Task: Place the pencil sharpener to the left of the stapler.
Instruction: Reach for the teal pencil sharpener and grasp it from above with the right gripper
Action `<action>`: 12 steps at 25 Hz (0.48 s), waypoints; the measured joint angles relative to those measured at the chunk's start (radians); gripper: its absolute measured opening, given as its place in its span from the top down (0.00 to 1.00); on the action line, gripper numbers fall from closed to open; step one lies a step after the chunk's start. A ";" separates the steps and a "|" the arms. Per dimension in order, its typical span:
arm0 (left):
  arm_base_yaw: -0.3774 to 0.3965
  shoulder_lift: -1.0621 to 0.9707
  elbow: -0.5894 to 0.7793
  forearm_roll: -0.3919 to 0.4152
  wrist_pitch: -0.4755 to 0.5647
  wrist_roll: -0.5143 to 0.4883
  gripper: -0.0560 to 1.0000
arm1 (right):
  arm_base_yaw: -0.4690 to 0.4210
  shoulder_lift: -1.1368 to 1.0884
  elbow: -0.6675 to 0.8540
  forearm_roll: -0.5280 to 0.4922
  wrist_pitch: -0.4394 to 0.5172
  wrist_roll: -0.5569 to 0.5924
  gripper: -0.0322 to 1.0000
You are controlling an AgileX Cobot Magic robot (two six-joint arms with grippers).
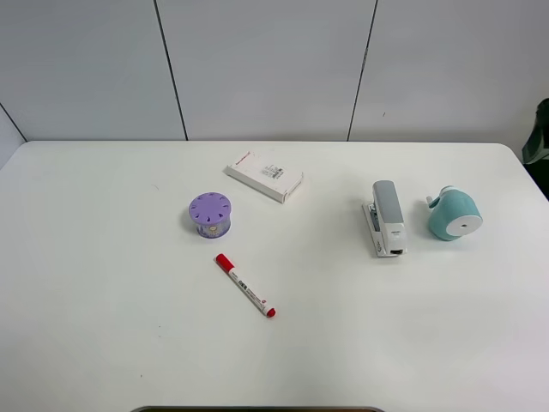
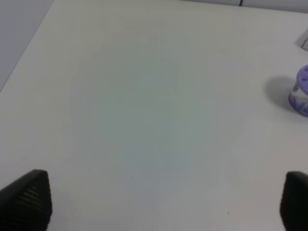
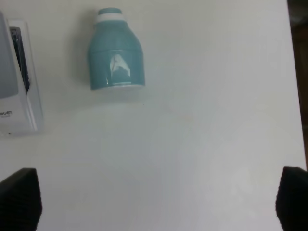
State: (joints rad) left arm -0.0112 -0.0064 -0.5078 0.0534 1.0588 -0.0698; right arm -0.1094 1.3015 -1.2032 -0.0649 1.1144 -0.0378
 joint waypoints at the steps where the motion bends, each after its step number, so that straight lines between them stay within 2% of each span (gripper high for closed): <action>1: 0.000 0.000 0.000 0.000 0.000 0.000 0.04 | 0.000 0.029 -0.007 0.000 -0.014 -0.010 0.03; 12: 0.000 0.000 0.000 0.000 0.000 0.000 0.04 | 0.000 0.255 -0.027 0.025 -0.186 -0.051 0.03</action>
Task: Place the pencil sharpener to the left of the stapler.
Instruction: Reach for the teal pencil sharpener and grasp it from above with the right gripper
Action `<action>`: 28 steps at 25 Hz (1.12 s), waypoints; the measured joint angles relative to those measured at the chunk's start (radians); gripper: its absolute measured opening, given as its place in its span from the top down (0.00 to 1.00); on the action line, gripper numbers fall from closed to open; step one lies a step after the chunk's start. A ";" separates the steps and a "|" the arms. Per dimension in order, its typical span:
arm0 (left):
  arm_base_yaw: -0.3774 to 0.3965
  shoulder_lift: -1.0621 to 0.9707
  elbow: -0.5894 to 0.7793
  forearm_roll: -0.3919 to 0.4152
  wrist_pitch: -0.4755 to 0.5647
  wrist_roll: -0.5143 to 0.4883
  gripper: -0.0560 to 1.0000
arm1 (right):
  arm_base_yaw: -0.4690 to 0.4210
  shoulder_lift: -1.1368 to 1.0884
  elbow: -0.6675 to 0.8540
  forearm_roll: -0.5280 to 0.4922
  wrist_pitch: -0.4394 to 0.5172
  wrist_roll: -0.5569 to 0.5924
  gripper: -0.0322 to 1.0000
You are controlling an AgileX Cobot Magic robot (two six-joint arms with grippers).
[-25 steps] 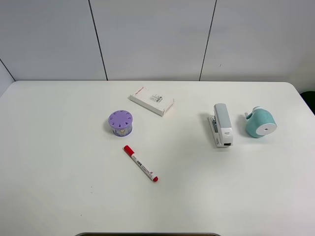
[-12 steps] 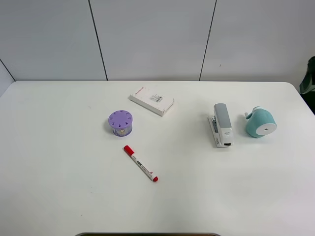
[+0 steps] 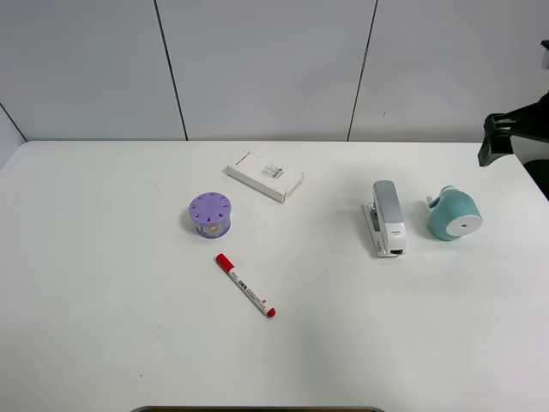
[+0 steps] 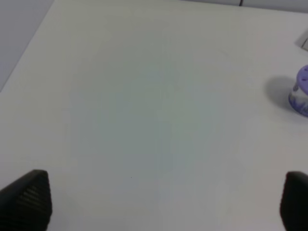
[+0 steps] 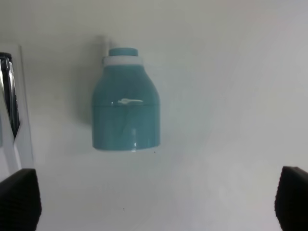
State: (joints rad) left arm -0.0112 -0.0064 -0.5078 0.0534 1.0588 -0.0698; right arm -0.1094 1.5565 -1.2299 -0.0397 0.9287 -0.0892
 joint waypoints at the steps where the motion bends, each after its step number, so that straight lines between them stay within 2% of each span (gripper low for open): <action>1: 0.000 0.000 0.000 0.000 0.000 0.000 0.04 | 0.000 0.021 0.000 0.001 -0.008 0.000 0.03; 16: 0.000 0.000 0.000 0.000 0.000 0.000 0.04 | 0.000 0.211 -0.001 0.040 -0.111 -0.002 0.03; 28: 0.000 0.000 0.000 0.000 0.000 0.000 0.04 | 0.000 0.333 -0.001 0.040 -0.139 -0.003 0.03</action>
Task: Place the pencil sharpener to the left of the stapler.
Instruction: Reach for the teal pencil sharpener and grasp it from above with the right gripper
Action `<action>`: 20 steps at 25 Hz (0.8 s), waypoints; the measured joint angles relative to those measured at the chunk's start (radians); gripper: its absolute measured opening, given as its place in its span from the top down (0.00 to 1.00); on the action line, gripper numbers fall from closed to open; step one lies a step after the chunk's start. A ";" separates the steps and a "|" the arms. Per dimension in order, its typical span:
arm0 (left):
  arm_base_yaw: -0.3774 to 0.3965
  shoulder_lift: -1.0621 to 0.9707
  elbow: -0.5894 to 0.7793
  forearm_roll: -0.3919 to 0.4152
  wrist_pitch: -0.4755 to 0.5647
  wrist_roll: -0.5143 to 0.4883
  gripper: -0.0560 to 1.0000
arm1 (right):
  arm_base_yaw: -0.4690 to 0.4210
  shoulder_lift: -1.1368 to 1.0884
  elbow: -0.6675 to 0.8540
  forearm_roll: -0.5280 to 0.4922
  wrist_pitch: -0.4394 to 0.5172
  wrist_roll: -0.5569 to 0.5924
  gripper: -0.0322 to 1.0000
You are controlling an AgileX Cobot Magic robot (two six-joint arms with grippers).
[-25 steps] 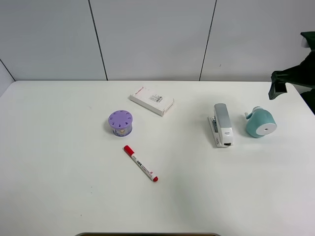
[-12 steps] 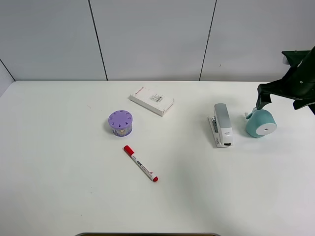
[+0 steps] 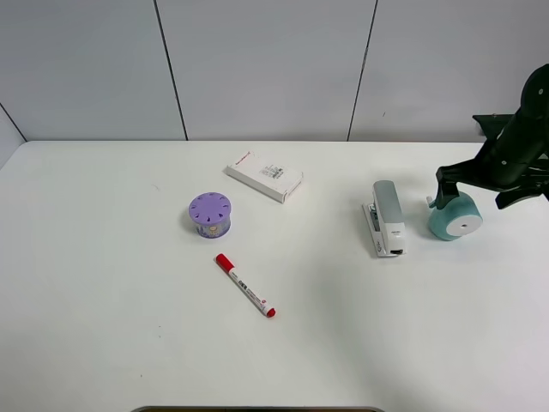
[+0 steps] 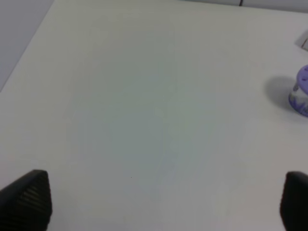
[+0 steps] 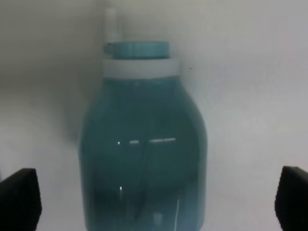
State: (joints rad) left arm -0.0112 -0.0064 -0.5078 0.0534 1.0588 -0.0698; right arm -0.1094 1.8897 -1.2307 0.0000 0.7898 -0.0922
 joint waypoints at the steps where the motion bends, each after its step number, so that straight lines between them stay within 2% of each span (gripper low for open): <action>1: 0.000 0.000 0.000 0.000 0.000 0.000 0.04 | 0.000 0.012 0.000 0.000 -0.003 0.000 0.03; 20: 0.000 0.000 0.000 0.000 0.000 0.000 0.04 | 0.000 0.155 0.000 0.000 -0.118 0.000 0.03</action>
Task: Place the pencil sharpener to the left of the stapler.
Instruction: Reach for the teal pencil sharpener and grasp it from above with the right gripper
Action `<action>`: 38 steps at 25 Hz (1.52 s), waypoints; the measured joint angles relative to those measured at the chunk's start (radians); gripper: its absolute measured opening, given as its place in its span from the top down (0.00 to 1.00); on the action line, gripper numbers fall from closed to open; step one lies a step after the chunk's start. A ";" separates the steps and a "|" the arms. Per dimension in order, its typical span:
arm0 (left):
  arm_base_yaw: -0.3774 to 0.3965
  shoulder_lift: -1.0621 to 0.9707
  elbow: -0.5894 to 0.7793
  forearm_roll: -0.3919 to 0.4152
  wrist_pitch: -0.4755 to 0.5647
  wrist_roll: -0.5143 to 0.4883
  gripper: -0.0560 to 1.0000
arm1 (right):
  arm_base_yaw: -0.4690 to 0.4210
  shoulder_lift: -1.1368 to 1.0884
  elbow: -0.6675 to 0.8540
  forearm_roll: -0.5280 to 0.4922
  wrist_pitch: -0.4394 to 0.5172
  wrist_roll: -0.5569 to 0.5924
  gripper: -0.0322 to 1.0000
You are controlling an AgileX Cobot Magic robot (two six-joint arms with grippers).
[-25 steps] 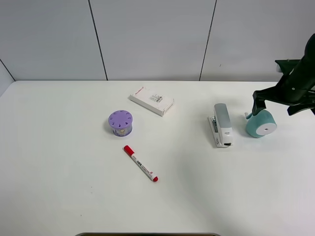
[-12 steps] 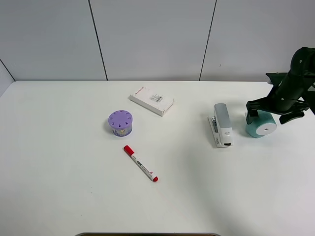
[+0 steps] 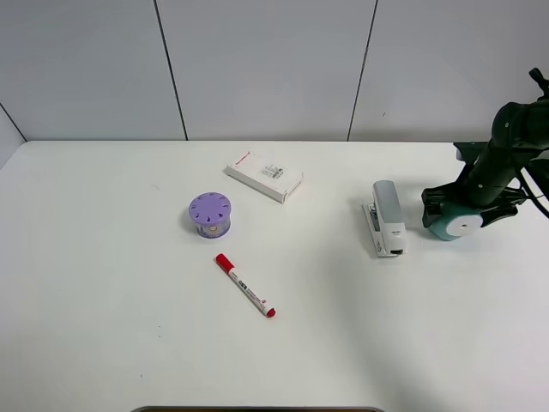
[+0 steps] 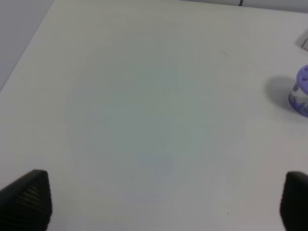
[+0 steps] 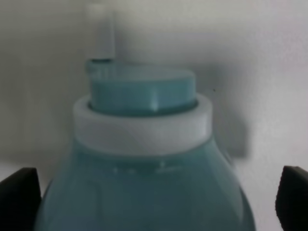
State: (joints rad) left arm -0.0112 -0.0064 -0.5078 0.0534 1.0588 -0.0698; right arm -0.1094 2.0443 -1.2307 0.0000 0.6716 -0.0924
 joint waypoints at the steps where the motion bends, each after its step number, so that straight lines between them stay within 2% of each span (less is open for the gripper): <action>1: 0.000 0.000 0.000 0.000 0.000 0.000 0.04 | 0.000 0.009 0.000 0.000 -0.005 0.000 0.03; 8: 0.000 0.000 0.000 0.000 0.000 0.000 0.04 | 0.000 0.021 -0.005 0.000 -0.013 -0.001 0.03; 12: 0.000 0.000 0.000 0.000 0.000 0.000 0.04 | 0.000 0.021 -0.005 0.000 -0.014 -0.007 0.08; 15: 0.000 0.000 0.000 0.000 0.000 0.000 0.04 | 0.000 0.021 -0.005 0.000 -0.014 -0.007 0.21; 16: 0.000 0.000 0.000 0.000 0.000 0.000 0.04 | 0.000 0.021 -0.005 0.008 -0.010 -0.008 0.29; 17: 0.000 0.000 0.000 0.000 0.000 0.000 0.04 | 0.000 0.021 -0.007 0.013 -0.010 -0.008 0.31; 38: 0.000 0.000 0.000 0.000 0.000 0.000 0.04 | 0.000 0.021 -0.008 0.014 -0.008 -0.008 0.31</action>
State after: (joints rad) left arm -0.0112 -0.0064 -0.5078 0.0534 1.0588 -0.0698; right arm -0.1094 2.0649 -1.2382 0.0140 0.6640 -0.1001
